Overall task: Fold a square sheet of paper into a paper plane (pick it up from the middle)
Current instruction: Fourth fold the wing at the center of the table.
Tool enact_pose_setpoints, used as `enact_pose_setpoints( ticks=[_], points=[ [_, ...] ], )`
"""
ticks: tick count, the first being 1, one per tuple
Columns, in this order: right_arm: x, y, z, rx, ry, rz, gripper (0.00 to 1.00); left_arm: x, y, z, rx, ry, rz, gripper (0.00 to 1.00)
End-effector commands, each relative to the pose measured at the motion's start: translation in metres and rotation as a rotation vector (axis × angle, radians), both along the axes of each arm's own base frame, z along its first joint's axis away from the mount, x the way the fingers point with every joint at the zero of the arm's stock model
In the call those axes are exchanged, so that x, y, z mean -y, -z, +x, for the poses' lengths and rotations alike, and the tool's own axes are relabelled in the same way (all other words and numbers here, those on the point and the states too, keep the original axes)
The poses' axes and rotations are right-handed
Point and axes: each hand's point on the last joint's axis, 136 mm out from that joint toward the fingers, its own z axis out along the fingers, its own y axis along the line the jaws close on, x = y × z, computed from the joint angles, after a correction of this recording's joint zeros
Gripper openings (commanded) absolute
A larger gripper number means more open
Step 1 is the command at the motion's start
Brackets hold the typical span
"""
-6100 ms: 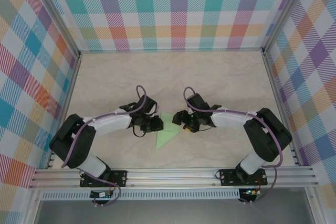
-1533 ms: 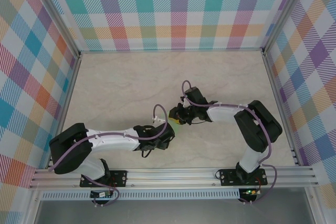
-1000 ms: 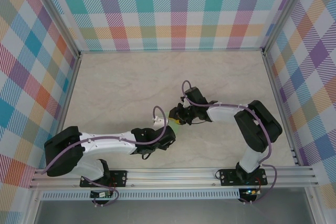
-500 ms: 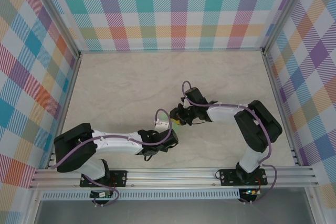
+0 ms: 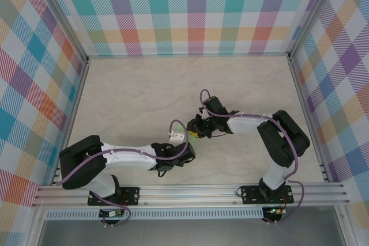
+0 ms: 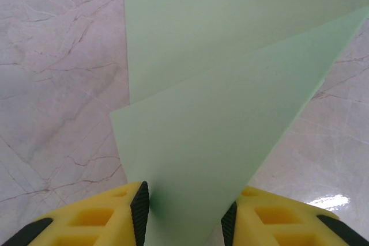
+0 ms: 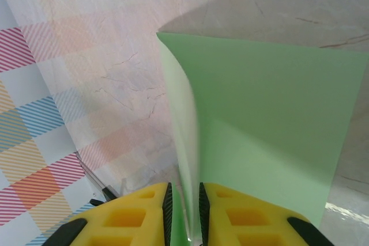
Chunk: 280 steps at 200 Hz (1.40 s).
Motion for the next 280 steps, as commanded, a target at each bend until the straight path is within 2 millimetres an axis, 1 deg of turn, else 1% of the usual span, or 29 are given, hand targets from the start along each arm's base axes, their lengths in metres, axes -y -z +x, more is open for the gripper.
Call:
enact_pose_setpoints(
  ticks=[1, 53, 65, 73, 90, 123, 137, 164, 225, 267, 280],
  points=[
    [-0.004, -0.013, 0.006, 0.025, 0.0, 0.017, 0.2, -0.01, 0.004, -0.003, 0.012, -0.01, 0.034, 0.39],
    [-0.005, -0.012, 0.007, 0.021, 0.0, 0.015, 0.2, -0.011, 0.005, -0.004, 0.007, 0.002, 0.047, 0.35],
    [-0.005, -0.012, 0.007, 0.022, 0.001, 0.014, 0.2, -0.011, 0.006, -0.005, 0.003, 0.003, 0.046, 0.3],
    [-0.005, -0.012, 0.007, 0.022, 0.002, 0.014, 0.2, -0.011, 0.007, -0.005, 0.002, 0.004, 0.042, 0.3],
    [-0.005, -0.013, 0.007, 0.024, 0.0, 0.012, 0.2, -0.009, 0.005, -0.005, 0.005, 0.01, 0.035, 0.28],
    [-0.003, -0.013, 0.007, 0.027, -0.001, -0.003, 0.23, -0.005, 0.001, -0.004, 0.012, 0.025, 0.02, 0.22],
    [-0.001, -0.012, 0.007, 0.027, 0.004, -0.012, 0.24, -0.003, -0.002, -0.003, 0.016, 0.03, 0.014, 0.21],
    [0.0, -0.012, 0.007, 0.029, 0.004, -0.015, 0.24, 0.0, -0.005, -0.002, 0.019, 0.037, 0.006, 0.23],
    [0.0, -0.011, 0.007, 0.028, 0.003, -0.017, 0.24, 0.005, -0.004, -0.006, -0.005, 0.048, -0.026, 0.3],
    [0.0, -0.011, 0.006, 0.027, 0.003, -0.017, 0.24, 0.002, -0.006, -0.007, 0.001, 0.043, -0.034, 0.3],
    [-0.001, -0.011, 0.006, 0.026, 0.001, -0.016, 0.25, 0.0, -0.005, -0.006, 0.001, 0.036, -0.026, 0.28]
  ],
)
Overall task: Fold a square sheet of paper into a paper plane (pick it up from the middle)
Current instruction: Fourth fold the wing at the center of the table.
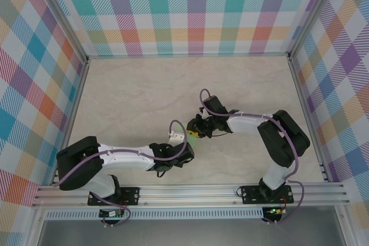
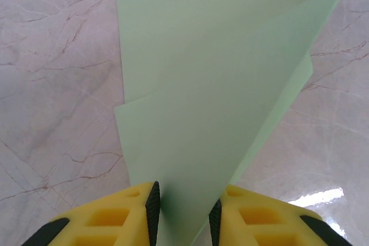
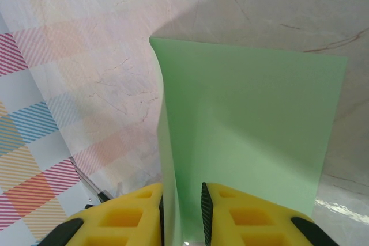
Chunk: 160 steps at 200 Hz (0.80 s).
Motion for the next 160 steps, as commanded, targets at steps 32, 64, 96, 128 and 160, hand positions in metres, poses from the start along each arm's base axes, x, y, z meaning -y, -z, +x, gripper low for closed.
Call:
enact_pose_setpoints(
  ticks=[32, 64, 96, 128, 160],
  points=[
    [-0.004, -0.013, 0.006, 0.033, -0.011, 0.015, 0.25, -0.005, 0.001, -0.003, 0.007, -0.011, -0.003, 0.23],
    [-0.002, -0.017, 0.005, 0.043, -0.012, 0.005, 0.26, -0.005, 0.005, -0.002, -0.018, -0.001, -0.014, 0.17],
    [0.016, -0.03, 0.002, 0.089, -0.002, -0.065, 0.37, 0.011, -0.005, 0.004, -0.045, 0.042, -0.149, 0.14],
    [0.054, -0.044, -0.001, 0.157, 0.07, -0.178, 0.5, 0.021, -0.016, 0.007, -0.106, 0.092, -0.32, 0.14],
    [0.07, -0.056, -0.009, 0.206, 0.104, -0.175, 0.52, 0.025, -0.017, 0.01, -0.184, 0.13, -0.444, 0.13]
  ],
)
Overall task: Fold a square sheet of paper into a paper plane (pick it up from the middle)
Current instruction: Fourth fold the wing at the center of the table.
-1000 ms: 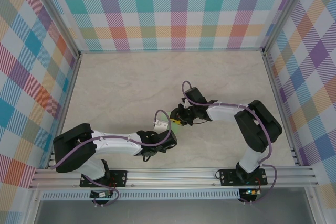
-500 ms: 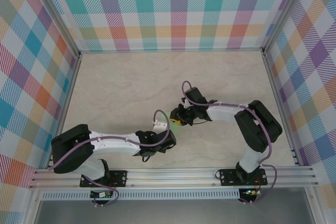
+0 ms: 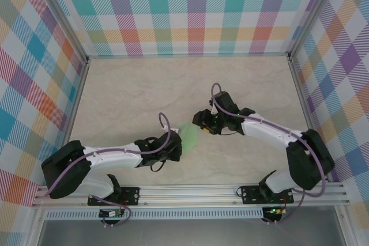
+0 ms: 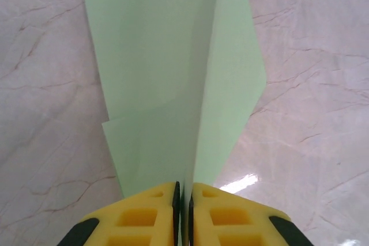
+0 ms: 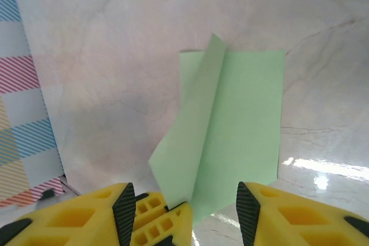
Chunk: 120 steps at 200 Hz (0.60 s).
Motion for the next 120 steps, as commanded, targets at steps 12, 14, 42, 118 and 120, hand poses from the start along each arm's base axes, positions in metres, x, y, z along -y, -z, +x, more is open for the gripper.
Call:
enact_pose_setpoints(
  ticks=[12, 14, 42, 118, 120],
  points=[
    [0.022, 0.01, -0.015, 0.004, 0.022, -0.051, 0.51, 0.019, -0.004, -0.003, -0.066, 0.104, -0.155, 0.13],
    [0.021, 0.009, -0.015, 0.005, 0.02, -0.043, 0.51, 0.019, -0.003, -0.002, -0.071, 0.105, -0.156, 0.12],
    [0.013, 0.015, -0.021, -0.009, 0.005, 0.007, 0.44, 0.019, 0.005, 0.0, -0.123, 0.088, -0.195, 0.1],
    [-0.028, 0.027, -0.025, -0.035, -0.061, 0.038, 0.37, -0.016, 0.012, -0.006, -0.159, -0.017, -0.173, 0.12],
    [-0.029, 0.027, -0.025, -0.037, -0.064, 0.039, 0.36, -0.017, 0.013, -0.006, -0.162, -0.019, -0.171, 0.12]
  ],
)
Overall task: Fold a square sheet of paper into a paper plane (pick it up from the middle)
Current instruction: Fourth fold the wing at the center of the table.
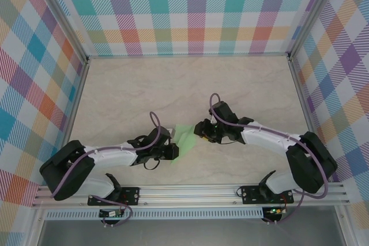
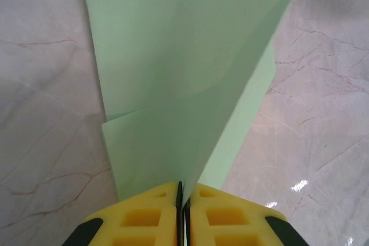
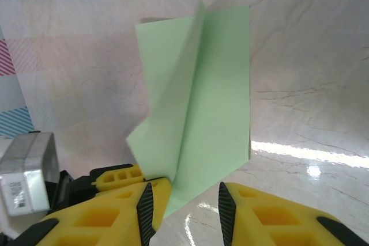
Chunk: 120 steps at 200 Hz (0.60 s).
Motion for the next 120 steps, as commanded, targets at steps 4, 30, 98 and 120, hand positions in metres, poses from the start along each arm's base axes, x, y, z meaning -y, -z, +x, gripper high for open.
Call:
enact_pose_setpoints(
  ticks=[4, 30, 98, 120],
  points=[
    [-0.023, -0.011, 0.005, 0.013, -0.026, 0.062, 0.35, -0.007, -0.003, -0.001, -0.015, -0.027, -0.007, 0.12],
    [-0.043, -0.007, 0.0, -0.007, -0.051, 0.108, 0.29, -0.002, 0.004, -0.001, -0.052, -0.025, -0.031, 0.11],
    [-0.083, 0.0, -0.003, -0.053, -0.076, 0.214, 0.19, -0.01, 0.015, -0.002, -0.125, -0.086, -0.08, 0.1],
    [-0.091, 0.006, -0.001, -0.072, -0.071, 0.226, 0.18, -0.013, 0.016, 0.0, -0.139, -0.108, -0.106, 0.11]
  ],
)
